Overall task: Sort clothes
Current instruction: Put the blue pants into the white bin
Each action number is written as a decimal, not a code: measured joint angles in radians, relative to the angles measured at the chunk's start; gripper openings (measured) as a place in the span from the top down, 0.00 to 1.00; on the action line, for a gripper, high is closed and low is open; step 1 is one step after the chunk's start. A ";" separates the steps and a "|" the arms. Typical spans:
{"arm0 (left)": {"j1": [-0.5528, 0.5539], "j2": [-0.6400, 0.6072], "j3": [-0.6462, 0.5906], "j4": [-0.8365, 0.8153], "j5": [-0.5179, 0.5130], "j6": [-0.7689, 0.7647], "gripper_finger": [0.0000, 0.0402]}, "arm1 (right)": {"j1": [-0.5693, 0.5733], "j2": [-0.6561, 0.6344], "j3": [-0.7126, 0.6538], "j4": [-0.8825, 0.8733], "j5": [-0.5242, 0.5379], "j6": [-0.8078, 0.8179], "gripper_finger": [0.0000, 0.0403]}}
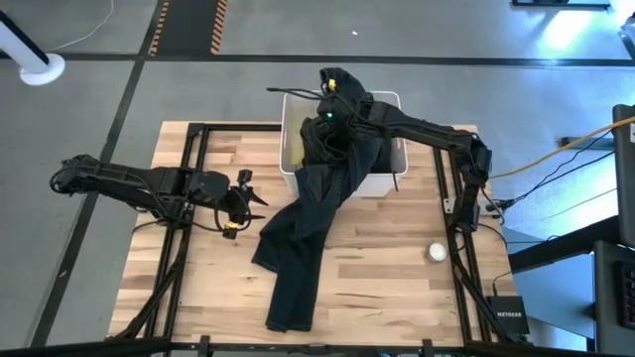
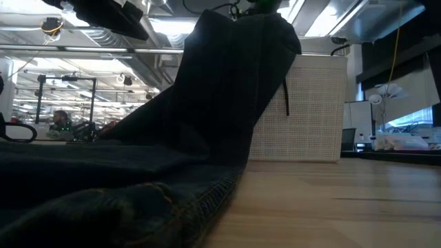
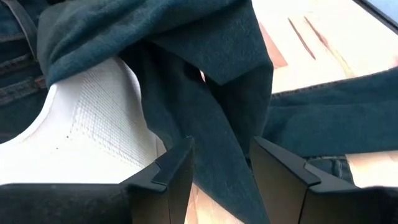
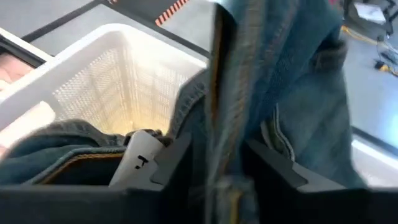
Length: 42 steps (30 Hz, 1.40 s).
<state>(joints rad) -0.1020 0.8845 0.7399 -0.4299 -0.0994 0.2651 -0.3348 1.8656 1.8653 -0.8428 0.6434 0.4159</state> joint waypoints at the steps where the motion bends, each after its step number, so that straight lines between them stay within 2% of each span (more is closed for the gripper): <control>1: 0.000 0.001 0.000 -0.004 0.000 0.002 0.62 | 0.001 0.000 0.021 -0.005 -0.002 -0.019 0.60; 6: 0.000 0.001 0.000 -0.004 0.000 0.004 0.62 | 0.008 -0.013 0.195 -0.065 -0.090 -0.071 0.50; 11: 0.000 0.001 0.000 -0.013 0.000 -0.004 0.62 | 0.069 -0.013 0.347 -0.174 -0.176 -0.087 0.47; 16: 0.000 0.001 0.000 -0.058 0.000 -0.018 0.62 | 0.220 -0.013 0.422 -0.283 -0.150 -0.079 0.47; 21: 0.000 -0.002 0.000 -0.133 0.029 -0.029 0.62 | 0.423 -0.012 0.389 -0.401 -0.145 -0.068 0.47; 25: 0.000 -0.002 0.000 -0.148 0.037 -0.046 0.62 | 0.588 -0.011 0.298 -0.423 -0.130 0.024 0.47; 30: 0.001 0.000 -0.001 -0.134 0.037 -0.045 0.62 | 0.785 -0.012 0.116 -0.347 0.051 0.173 0.47; 32: 0.001 0.003 0.000 -0.117 0.037 -0.062 0.62 | 0.844 -0.011 0.011 -0.307 0.078 0.246 0.47; 38: 0.000 0.032 -0.064 -0.110 0.023 -0.092 0.62 | 0.941 -0.010 -0.319 -0.112 0.174 0.421 0.47; 42: 0.000 0.083 -0.168 0.026 -0.002 -0.067 0.62 | 0.953 -0.010 -0.506 0.019 0.255 0.448 0.47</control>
<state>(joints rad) -0.1020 0.9675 0.5723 -0.4038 -0.1012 0.1977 0.6185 1.8557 1.3591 -0.8239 0.8988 0.8640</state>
